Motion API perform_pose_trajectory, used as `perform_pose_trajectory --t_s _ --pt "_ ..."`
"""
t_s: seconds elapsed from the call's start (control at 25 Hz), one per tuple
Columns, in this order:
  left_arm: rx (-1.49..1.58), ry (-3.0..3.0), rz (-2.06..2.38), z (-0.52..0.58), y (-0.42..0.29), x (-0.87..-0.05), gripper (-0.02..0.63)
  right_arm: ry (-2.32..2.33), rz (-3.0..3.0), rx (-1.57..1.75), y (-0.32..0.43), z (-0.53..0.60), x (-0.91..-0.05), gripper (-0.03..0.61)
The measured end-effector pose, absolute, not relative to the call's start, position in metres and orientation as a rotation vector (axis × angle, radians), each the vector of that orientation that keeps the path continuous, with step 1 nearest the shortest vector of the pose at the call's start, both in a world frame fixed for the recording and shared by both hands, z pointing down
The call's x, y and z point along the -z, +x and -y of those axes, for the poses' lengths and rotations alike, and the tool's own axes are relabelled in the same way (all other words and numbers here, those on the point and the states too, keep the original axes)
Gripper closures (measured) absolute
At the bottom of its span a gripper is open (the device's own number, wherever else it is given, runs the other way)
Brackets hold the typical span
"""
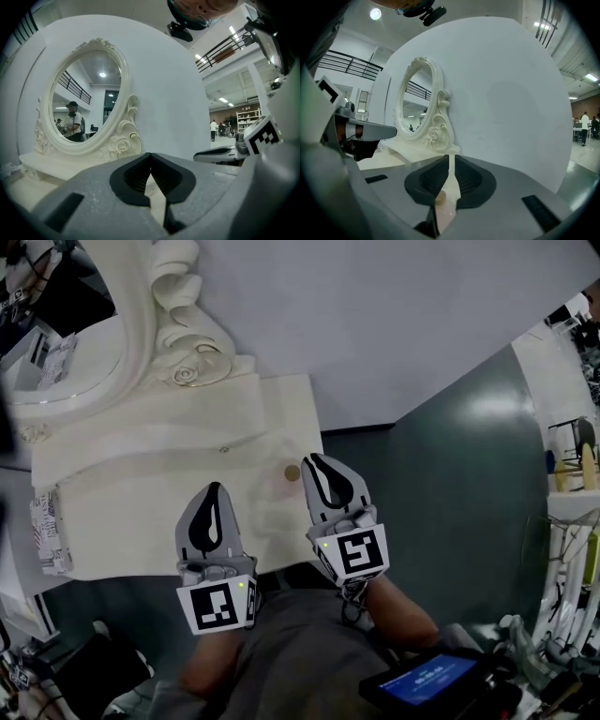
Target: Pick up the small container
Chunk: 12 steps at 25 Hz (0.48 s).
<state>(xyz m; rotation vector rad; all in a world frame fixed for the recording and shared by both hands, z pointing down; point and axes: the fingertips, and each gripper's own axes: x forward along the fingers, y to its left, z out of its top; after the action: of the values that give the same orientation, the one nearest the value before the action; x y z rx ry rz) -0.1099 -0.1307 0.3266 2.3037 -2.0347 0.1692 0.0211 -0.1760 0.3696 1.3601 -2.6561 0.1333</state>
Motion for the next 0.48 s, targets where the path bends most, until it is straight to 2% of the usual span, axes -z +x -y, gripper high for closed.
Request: perform_pose_trajectory --t_s 0.08,0.12,0.16,0.2,0.28,0.48 --pt "-0.178 2.300 2.005 0.135 -0.109 -0.338 0.600 1.350 2.662 -0.153 0.019 0.177 -0.379 0.560" --pt "-0.177 2.302 1.991 0.137 -0.109 -0.343 0.598 1.334 2.666 -0.161 0.017 0.177 -0.384 0.531" --pt "-0.176 2.302 1.978 0.139 -0.109 -0.348 0.600 1.309 2.668 -0.164 0.014 0.176 -0.389 0.415" --pt "-0.176 2.299 1.968 0.140 -0.110 -0.353 0.600 1.280 2.667 -0.163 0.011 0.174 -0.395 0.359" --pt "-0.189 2.281 1.952 0.141 -0.111 -0.364 0.600 1.234 2.651 -0.159 0.007 0.170 -0.407 0.338" --pt "-0.236 2.237 1.927 0.144 -0.115 -0.392 0.600 1.236 2.607 -0.210 0.007 0.170 -0.436 0.333"
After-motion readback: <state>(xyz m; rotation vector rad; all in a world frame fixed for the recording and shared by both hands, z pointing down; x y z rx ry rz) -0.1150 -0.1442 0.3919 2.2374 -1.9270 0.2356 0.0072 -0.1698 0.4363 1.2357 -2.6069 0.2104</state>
